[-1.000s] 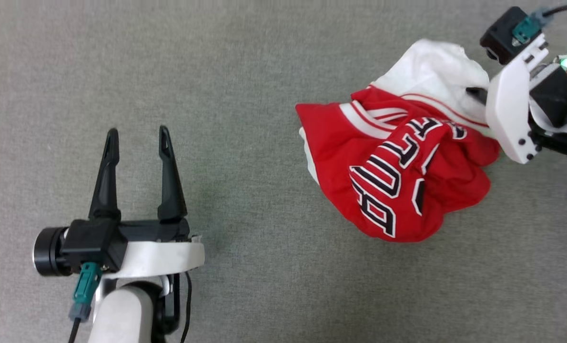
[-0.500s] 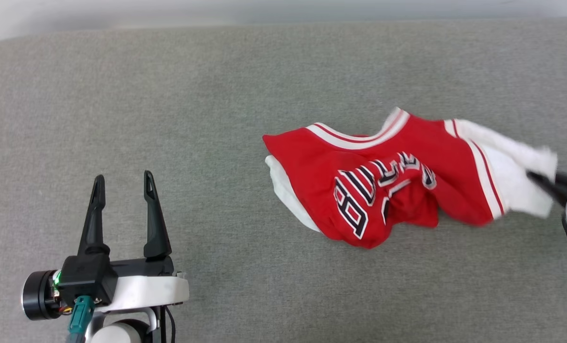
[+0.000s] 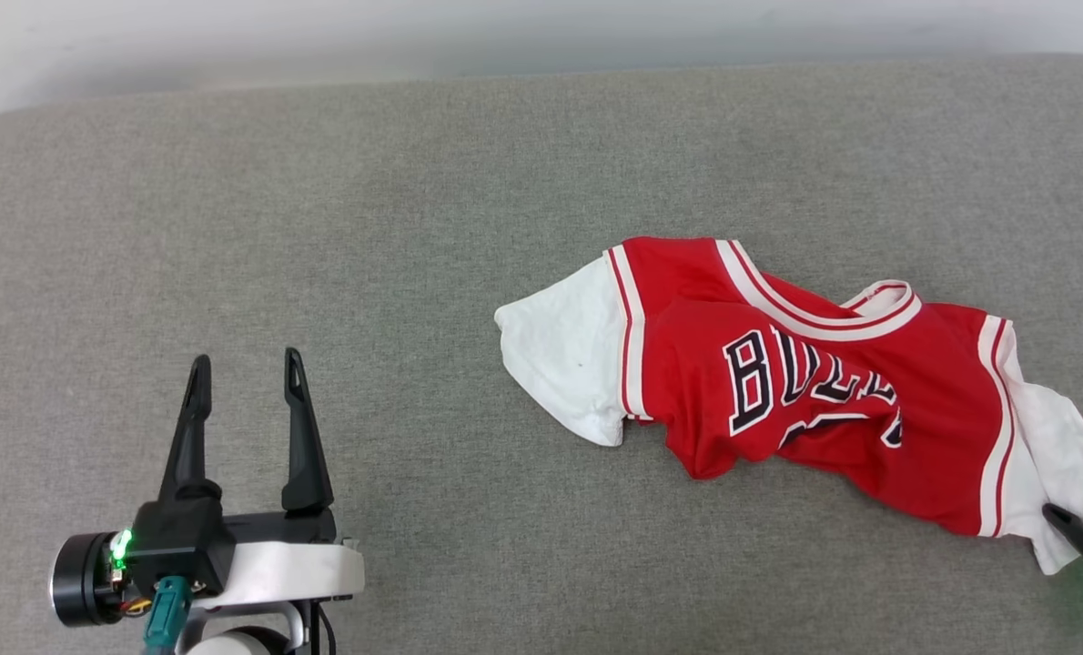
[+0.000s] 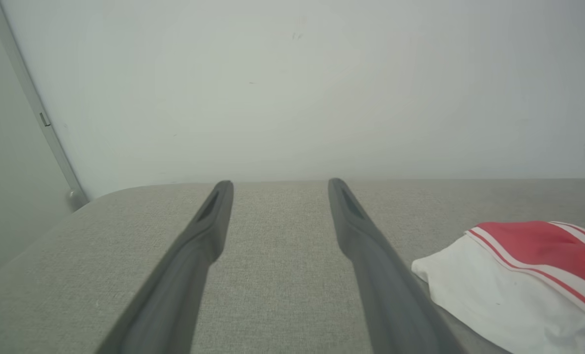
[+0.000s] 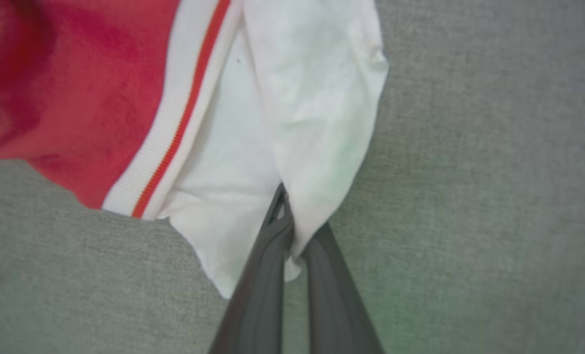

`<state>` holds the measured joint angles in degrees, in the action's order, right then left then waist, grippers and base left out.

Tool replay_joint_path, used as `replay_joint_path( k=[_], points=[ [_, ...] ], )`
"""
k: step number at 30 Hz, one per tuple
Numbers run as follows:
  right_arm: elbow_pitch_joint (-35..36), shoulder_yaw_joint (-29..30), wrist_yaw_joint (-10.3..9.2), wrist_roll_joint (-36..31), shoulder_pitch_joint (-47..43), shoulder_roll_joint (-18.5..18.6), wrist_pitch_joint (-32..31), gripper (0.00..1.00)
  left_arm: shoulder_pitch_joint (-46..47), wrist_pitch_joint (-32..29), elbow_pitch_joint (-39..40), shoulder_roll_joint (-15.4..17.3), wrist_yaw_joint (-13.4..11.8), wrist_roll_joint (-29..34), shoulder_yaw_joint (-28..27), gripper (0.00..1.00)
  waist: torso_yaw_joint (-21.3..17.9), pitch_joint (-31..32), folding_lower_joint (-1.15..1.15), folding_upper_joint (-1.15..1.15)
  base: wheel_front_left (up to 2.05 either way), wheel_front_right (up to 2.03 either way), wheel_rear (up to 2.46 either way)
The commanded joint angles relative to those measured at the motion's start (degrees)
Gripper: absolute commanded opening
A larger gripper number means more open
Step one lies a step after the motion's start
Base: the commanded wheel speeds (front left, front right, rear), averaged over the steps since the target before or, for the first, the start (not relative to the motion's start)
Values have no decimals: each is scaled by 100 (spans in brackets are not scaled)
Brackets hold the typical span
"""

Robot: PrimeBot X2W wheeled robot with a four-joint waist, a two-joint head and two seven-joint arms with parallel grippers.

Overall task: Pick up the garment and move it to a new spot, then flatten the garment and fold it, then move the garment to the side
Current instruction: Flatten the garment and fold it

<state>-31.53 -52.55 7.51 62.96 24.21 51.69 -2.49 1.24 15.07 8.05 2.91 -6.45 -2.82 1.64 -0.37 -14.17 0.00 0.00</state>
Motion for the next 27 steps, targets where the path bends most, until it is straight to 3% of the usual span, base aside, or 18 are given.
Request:
replay_joint_path(
  k=[1,2,3,8,15,22,27],
  points=[
    [-137,-158,-4,-45,-427,-203,-77,0,-88,15,-16,-4,20,11,1,100,-6,29,0,0,0,0,0],
    [-177,-60,-4,-80,-416,-268,28,39,-102,15,-30,-3,11,13,-10,100,-19,61,0,0,0,0,0],
    [-189,63,-4,-116,-373,-315,164,100,-122,15,-45,-4,12,25,-22,100,-37,100,0,0,0,0,0],
    [-294,766,-4,-696,-57,-373,1102,100,-173,15,-80,17,86,123,-125,100,-115,289,0,0,0,0,0],
    [-259,2214,-4,-1904,128,-918,1749,100,138,15,-279,215,346,143,-240,100,-171,421,0,0,0,0,0],
    [1328,4598,-4,-3856,-594,-2267,1766,100,744,15,-632,512,705,142,-241,100,-207,382,0,0,0,0,0],
    [2693,5465,-4,-4916,-1239,-3329,1767,100,1368,15,-1082,767,1015,131,-92,100,-225,257,0,0,0,0,0]
  ],
)
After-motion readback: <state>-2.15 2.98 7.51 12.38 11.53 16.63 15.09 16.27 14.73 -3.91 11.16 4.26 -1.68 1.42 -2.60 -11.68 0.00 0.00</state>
